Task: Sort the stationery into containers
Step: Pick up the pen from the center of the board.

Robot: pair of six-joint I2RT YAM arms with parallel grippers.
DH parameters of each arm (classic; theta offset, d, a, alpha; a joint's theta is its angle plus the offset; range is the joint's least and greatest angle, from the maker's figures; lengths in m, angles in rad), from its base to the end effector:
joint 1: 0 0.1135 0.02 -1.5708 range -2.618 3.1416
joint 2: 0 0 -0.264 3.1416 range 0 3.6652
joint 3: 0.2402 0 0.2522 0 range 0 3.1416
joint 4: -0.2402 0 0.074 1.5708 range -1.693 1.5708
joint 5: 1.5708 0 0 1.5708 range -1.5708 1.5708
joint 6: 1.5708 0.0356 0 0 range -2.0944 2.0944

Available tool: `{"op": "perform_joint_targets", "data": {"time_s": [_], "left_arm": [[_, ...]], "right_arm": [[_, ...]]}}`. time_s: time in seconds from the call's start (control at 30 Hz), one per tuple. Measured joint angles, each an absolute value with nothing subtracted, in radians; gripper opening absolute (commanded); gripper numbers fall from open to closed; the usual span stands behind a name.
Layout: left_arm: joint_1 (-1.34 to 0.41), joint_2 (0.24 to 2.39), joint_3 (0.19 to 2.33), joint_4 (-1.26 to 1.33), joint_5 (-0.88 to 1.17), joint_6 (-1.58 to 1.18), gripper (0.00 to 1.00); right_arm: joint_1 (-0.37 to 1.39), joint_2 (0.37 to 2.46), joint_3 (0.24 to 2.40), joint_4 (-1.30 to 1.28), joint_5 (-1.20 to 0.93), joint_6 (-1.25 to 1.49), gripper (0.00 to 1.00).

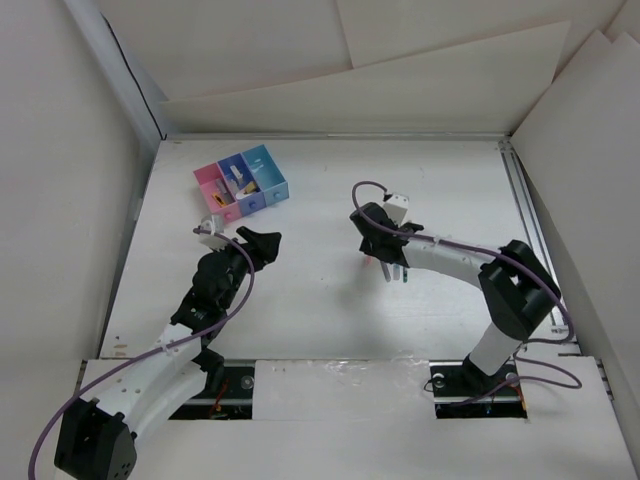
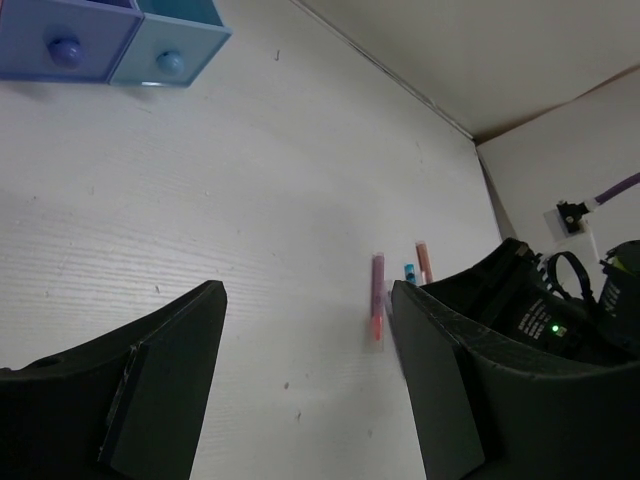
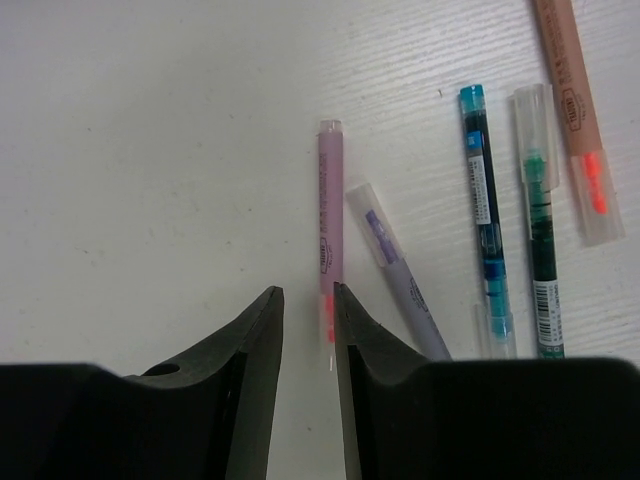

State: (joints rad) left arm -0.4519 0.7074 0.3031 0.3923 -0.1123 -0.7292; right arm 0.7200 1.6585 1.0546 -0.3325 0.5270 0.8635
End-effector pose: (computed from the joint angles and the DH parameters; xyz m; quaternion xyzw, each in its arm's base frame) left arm 0.1614 -0.0739 0.2426 -0.1372 0.6979 -0.3576 0.6051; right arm 0.2681 0.2113 0.2024 0.1468 0.9091 0.0404 0.3877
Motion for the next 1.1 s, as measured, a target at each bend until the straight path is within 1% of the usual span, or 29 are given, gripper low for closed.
{"op": "perform_joint_targets", "data": {"time_s": [0.2,0.53,0.8,0.83,0.9,0.93,1.03,1.1], "left_arm": [[-0.452,0.707,0.303,0.401,-0.112,-0.729,0.64],[-0.452,0.708,0.303,0.401,-0.111,-0.729,0.64],[-0.452,0.721,0.303,0.413,-0.096,-0.723,0.64],[-0.452,0.728,0.303,0.423,-0.089,-0.722,0.66],[-0.452,0.756,0.304,0.429,-0.078,-0.716,0.69],[-0.452,0.773,0.306,0.429,-0.073,-0.712,0.70],[-0.452,0.830,0.324,0.428,-0.052,-0.702,0.72],[-0.452,0.867,0.343,0.426,-0.036,-0.699,0.72]], "right_arm": [[0.720,1.724,1.053,-0.332,0.520,0.889,0.32],[0.720,1.744,1.047,-0.316,0.503,0.899,0.32],[0.719,1.745,1.001,-0.279,0.469,0.912,0.32],[0.719,1.745,0.994,-0.277,0.466,0.913,0.31],[0.719,1.745,0.988,-0.262,0.467,0.916,0.25],[0.719,1.745,0.984,-0.253,0.466,0.916,0.18],[0.719,1.745,0.977,-0.233,0.467,0.920,0.08],[0.720,1.739,0.965,-0.215,0.466,0.915,0.06]]}}
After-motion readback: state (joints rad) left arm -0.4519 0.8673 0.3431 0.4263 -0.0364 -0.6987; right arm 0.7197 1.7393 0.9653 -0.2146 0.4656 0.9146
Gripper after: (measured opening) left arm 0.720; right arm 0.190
